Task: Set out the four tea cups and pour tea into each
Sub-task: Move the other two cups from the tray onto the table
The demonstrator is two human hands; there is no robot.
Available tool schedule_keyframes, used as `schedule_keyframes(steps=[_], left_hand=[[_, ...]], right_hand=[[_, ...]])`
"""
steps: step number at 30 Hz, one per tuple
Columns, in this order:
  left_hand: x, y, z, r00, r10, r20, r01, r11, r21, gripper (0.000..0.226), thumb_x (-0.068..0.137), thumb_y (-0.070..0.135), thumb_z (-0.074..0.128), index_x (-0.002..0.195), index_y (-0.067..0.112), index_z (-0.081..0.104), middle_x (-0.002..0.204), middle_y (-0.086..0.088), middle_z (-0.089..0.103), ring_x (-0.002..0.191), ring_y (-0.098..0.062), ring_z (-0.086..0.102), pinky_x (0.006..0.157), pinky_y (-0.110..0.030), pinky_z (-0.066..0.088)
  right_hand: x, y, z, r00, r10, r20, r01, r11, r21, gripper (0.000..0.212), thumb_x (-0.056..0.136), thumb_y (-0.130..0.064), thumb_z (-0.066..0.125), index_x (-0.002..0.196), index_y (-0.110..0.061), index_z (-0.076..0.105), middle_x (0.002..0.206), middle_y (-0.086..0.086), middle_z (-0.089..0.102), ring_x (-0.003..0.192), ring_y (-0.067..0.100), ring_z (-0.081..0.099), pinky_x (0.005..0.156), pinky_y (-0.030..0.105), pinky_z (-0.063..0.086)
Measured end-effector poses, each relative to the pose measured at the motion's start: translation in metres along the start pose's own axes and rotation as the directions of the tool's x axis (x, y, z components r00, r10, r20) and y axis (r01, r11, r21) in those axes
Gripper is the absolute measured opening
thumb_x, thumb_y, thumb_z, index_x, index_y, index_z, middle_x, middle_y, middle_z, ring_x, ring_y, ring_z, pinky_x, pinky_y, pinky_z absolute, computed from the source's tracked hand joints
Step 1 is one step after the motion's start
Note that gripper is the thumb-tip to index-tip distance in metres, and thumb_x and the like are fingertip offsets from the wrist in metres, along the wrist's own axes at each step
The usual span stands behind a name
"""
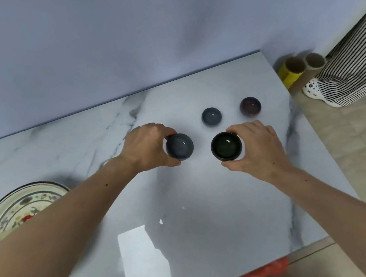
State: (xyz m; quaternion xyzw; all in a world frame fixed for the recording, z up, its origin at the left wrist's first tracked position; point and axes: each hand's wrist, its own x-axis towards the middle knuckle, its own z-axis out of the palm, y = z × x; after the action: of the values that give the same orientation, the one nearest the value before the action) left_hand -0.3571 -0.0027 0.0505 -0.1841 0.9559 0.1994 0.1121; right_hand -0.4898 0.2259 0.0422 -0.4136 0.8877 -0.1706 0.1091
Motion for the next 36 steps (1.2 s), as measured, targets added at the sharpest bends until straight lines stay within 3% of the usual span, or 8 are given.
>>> schedule_keyframes(steps=[3,11,18,26,36], left_hand=[[0.024,0.018,0.010,0.999,-0.033,-0.017,0.033,0.999,-0.008,0.054,0.053,0.055,0.077,0.103,0.037,0.064,0.083,0.019,0.055,0.086,-0.011,0.057,0.054,-0.019,0.027],[0.070,0.066,0.066,0.979,-0.198,-0.036,0.195,0.978,-0.078,0.056,0.054,0.056,0.077,0.105,0.038,0.062,0.095,0.016,0.065,0.092,-0.012,0.058,0.067,-0.026,0.036],[0.077,0.093,0.127,0.938,-0.338,-0.073,0.322,0.930,-0.174,0.057,0.052,0.056,0.078,0.104,0.036,0.064,0.085,0.017,0.059,0.092,-0.013,0.059,0.066,-0.025,0.035],[0.076,0.105,0.162,0.911,-0.398,-0.110,0.357,0.894,-0.271,0.054,0.052,0.059,0.077,0.100,0.038,0.063,0.083,0.019,0.059,0.084,-0.008,0.054,0.066,-0.025,0.044],[0.078,0.111,0.161,0.917,-0.387,-0.095,0.359,0.906,-0.226,0.058,0.052,0.056,0.078,0.102,0.036,0.059,0.094,0.017,0.059,0.096,-0.012,0.055,0.068,-0.026,0.041]], right_hand=[[0.013,0.033,-0.003,1.000,0.015,-0.001,-0.015,1.000,0.016,0.062,0.053,-0.047,0.080,0.107,-0.026,0.058,0.102,-0.008,0.064,0.102,0.016,0.051,0.082,0.026,0.030],[0.054,0.124,0.004,0.994,-0.065,0.085,0.063,0.998,0.025,0.065,0.055,-0.051,0.078,0.112,-0.027,0.057,0.106,-0.010,0.064,0.103,0.015,0.050,0.083,0.025,0.029],[0.054,0.172,0.029,0.976,-0.139,0.167,0.138,0.990,0.014,0.065,0.055,-0.050,0.077,0.112,-0.026,0.057,0.106,-0.010,0.064,0.104,0.016,0.051,0.083,0.026,0.030],[0.048,0.196,0.044,0.979,-0.144,0.146,0.135,0.989,0.066,0.066,0.053,-0.045,0.081,0.111,-0.021,0.060,0.106,-0.005,0.065,0.106,0.020,0.052,0.087,0.034,0.036],[0.045,0.205,0.050,0.982,-0.122,0.142,0.110,0.990,0.090,0.069,0.054,-0.044,0.080,0.115,-0.021,0.057,0.110,-0.005,0.065,0.109,0.022,0.051,0.090,0.036,0.038]])
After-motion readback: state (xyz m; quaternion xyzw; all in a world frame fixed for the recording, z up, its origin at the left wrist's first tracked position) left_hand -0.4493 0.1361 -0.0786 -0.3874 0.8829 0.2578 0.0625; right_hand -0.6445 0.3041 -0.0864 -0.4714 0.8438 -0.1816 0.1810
